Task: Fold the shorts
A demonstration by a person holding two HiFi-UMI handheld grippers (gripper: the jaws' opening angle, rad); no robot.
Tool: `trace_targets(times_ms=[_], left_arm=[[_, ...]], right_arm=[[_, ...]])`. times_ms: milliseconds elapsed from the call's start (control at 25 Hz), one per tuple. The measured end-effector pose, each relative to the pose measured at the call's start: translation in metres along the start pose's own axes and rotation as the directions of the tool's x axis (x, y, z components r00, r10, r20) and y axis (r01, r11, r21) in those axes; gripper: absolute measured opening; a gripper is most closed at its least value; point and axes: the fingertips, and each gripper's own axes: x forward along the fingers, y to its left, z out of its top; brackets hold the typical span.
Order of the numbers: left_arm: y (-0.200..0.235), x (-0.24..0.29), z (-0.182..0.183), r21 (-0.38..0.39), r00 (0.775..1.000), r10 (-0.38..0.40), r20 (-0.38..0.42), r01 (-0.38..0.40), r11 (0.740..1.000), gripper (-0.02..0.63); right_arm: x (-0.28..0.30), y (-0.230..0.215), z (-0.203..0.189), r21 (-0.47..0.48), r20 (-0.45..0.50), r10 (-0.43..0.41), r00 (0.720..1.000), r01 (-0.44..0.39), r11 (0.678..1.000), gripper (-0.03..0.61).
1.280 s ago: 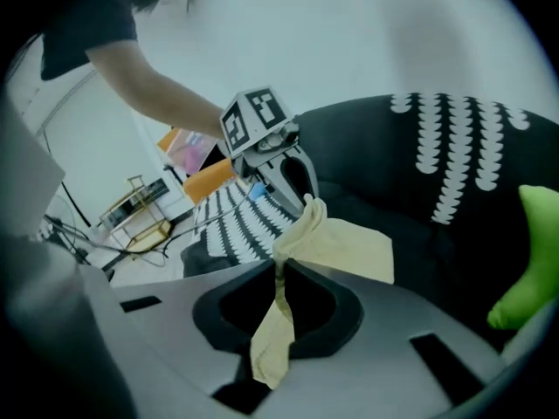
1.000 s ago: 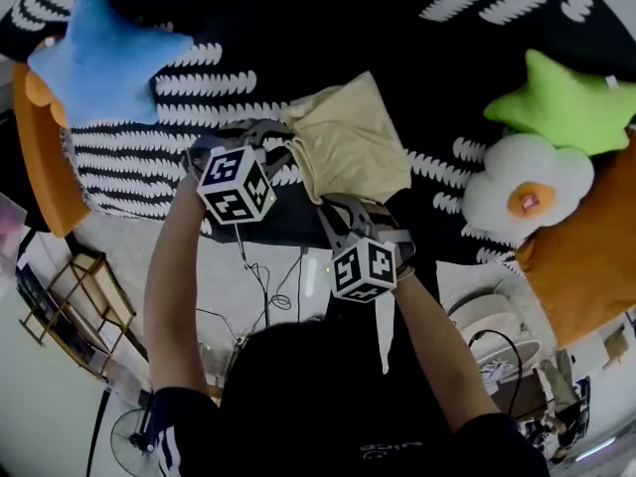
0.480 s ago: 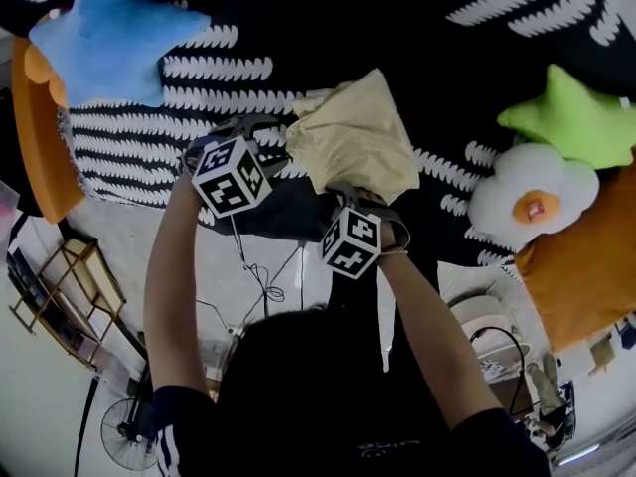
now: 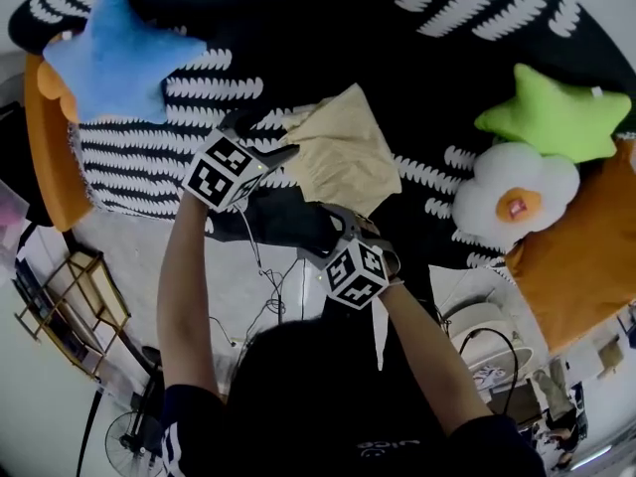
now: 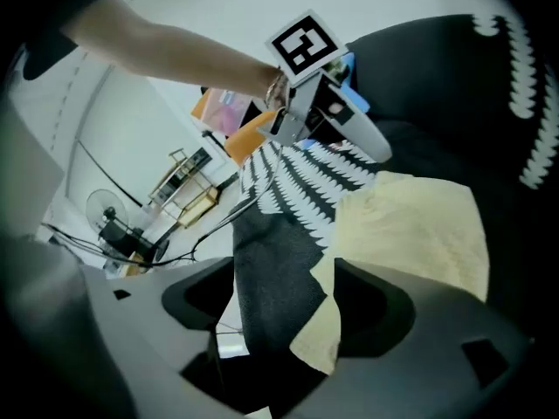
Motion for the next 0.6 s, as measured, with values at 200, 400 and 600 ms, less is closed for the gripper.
trace_targets(times_ms=[200, 400, 600], left_arm=[[-0.001, 0.019, 0.055, 0.033, 0.999, 0.002, 0.034, -0.003, 0.999, 0.308], [-0.007, 0.073, 0.092, 0.074, 0.992, -0.097, -0.075, 0.102, 0.992, 0.196], [-0.004, 0.121, 0.072, -0.042, 0.953, -0.174, -0.248, 0.169, 0.985, 0.028]], right_arm=[[-0.056, -0.074, -0.022, 0.288, 0.093, -0.238, 0.967, 0.203, 0.936, 0.315], [-0.100, -0.150, -0.069, 0.546, 0.067, -0.422, 0.904, 0.321, 0.774, 0.244], [-0.082, -0.162, -0.100, 0.645, 0.012, -0.368, 0.930, 0.274, 0.713, 0.224]])
